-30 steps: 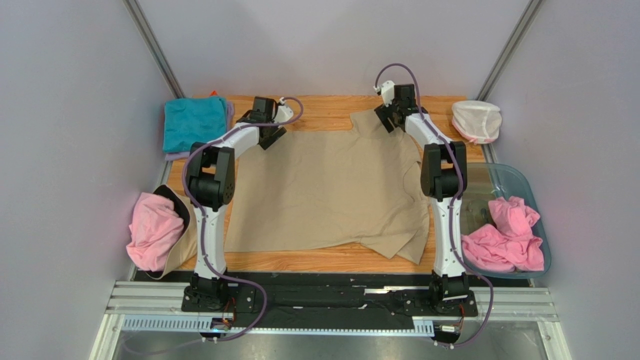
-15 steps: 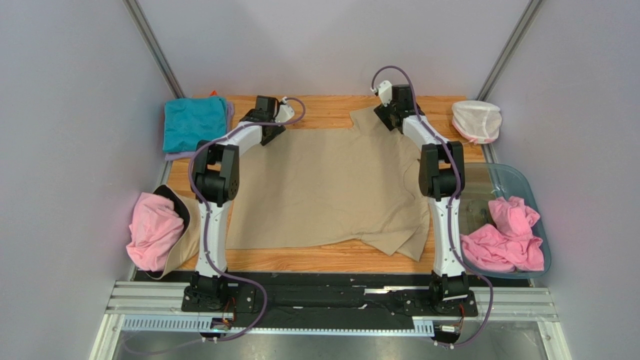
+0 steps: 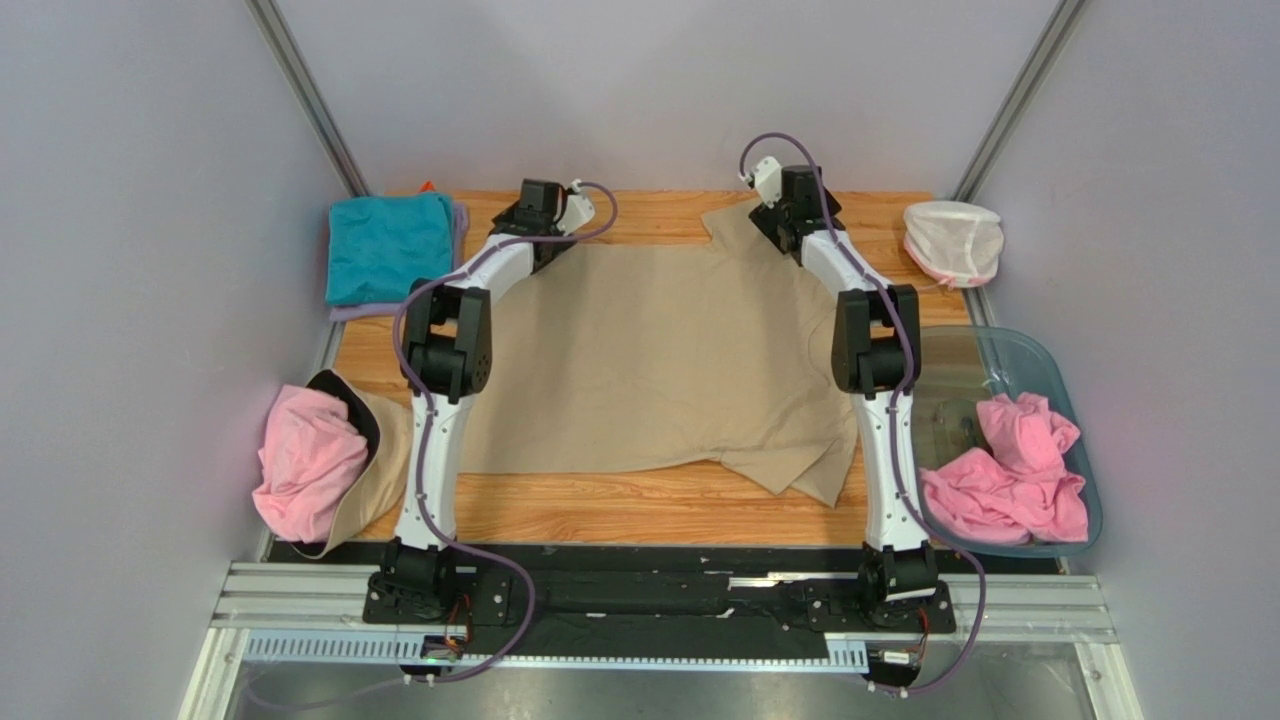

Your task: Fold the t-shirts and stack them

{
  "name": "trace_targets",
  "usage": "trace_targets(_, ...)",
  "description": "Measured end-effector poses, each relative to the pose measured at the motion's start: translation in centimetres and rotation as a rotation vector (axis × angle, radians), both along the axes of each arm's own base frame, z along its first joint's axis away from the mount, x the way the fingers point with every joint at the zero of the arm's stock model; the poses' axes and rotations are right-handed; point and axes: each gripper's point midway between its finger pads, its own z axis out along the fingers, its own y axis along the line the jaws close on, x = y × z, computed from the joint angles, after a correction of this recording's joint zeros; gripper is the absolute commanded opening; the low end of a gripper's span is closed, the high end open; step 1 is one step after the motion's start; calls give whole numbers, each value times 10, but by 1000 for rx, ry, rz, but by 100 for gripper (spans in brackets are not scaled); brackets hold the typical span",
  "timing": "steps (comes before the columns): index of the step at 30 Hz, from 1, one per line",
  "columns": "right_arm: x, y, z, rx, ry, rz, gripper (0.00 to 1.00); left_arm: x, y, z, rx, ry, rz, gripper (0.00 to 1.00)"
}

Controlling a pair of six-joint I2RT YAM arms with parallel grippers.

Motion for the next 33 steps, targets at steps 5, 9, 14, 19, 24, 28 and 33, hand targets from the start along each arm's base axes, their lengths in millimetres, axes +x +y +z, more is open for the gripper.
trace_targets(5,8,-2,1,-25,-17,-3,84,6,0,0,8,-13,4,77)
trace_targets(9,14,-4,2,-37,-34,-8,85,11,1,0,20,-28,6,78)
trace_targets(14,19,-5,2,-44,-45,-10,85,21,1,2,32,-52,12,78)
trace_targets(19,22,-6,3,-54,-54,-8,85,36,0,3,50,-87,11,77)
trace_targets(24,27,-7,4,-70,-73,-3,86,51,-1,5,63,-128,7,77)
trace_targets(28,32,-7,5,-84,-93,1,87,61,-1,6,76,-164,4,77)
trace_targets(33,40,-8,7,-109,-127,6,89,70,0,6,96,-206,9,77)
